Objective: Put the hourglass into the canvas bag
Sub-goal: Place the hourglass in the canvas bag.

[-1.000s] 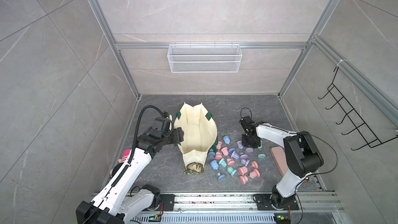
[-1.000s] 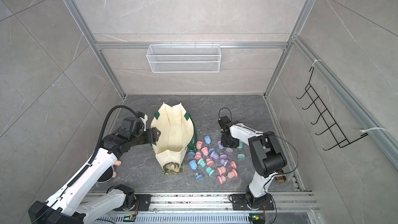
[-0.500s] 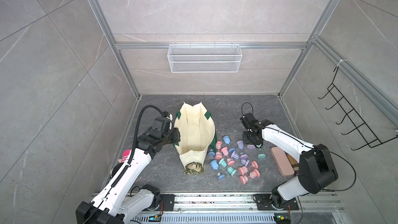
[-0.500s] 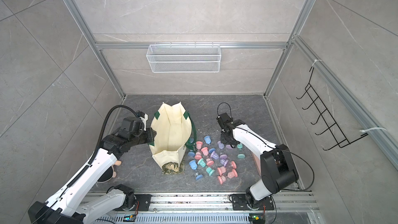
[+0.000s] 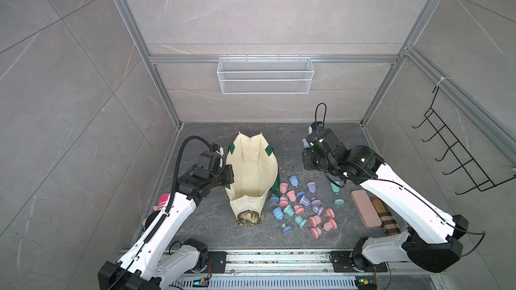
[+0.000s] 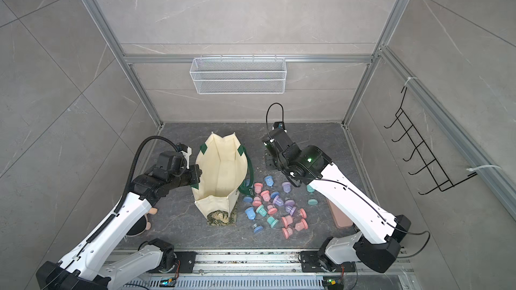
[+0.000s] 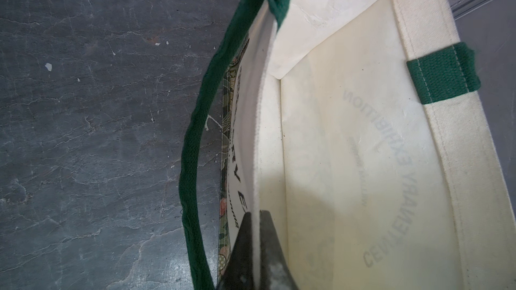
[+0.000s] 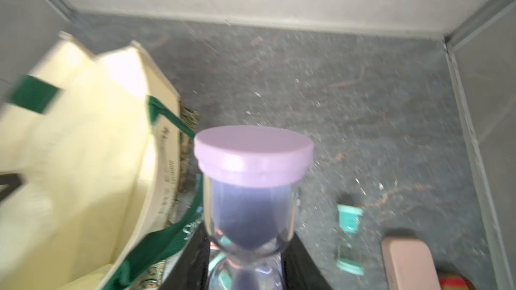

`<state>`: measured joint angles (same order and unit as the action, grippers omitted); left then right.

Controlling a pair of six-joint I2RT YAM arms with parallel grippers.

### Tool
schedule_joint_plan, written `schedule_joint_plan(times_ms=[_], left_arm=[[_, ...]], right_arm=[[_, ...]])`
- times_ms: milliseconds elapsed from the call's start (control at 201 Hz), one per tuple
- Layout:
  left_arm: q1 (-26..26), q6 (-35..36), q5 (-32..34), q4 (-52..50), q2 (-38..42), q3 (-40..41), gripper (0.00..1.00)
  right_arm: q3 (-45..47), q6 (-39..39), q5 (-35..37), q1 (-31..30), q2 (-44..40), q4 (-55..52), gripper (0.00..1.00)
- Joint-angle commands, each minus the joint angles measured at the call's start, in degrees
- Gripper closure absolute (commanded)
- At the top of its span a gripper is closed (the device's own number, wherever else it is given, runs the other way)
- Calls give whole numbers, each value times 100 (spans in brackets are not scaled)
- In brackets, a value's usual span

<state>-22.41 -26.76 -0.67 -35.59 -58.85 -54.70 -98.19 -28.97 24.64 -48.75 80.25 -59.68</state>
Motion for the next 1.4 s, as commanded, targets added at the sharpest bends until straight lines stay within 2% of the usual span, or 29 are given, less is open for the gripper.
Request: schedule_joint_plan(times_ms=[0,129,249,433,597,707,1020,1219,1398], left_arm=[[9,62,-119,320,142,19,100],[8,44,-97,403,146,58,100],[8,3,-106,482,183,87,100],[8,36,-66,519,242,150,100],[9,29,-67,569,315,179,100],[9,23,-62,593,381,219,100],[8,41,-117,619,452,267,100],[4,66,-130,615,410,264,100],[7,62,-143,615,414,262,100]], right_arm=[[-656,-164,23,-456,485,-201,100],[-1540,-369,-580,-941,1446,-119,100],[-2334,-475,-771,-1265,2430,-249,100],[-2694,-806,-1109,-1328,3414,-214,100],[-3166,-1072,-1255,-1321,4296,-659,100],[-3108,-1152,-1236,-1271,4550,-598,100],[-2356,-1392,-1892,-954,4785,-20,100],[-2107,-1423,-1920,-942,4708,176,68],[-2087,-1367,-1906,-944,4654,163,50]])
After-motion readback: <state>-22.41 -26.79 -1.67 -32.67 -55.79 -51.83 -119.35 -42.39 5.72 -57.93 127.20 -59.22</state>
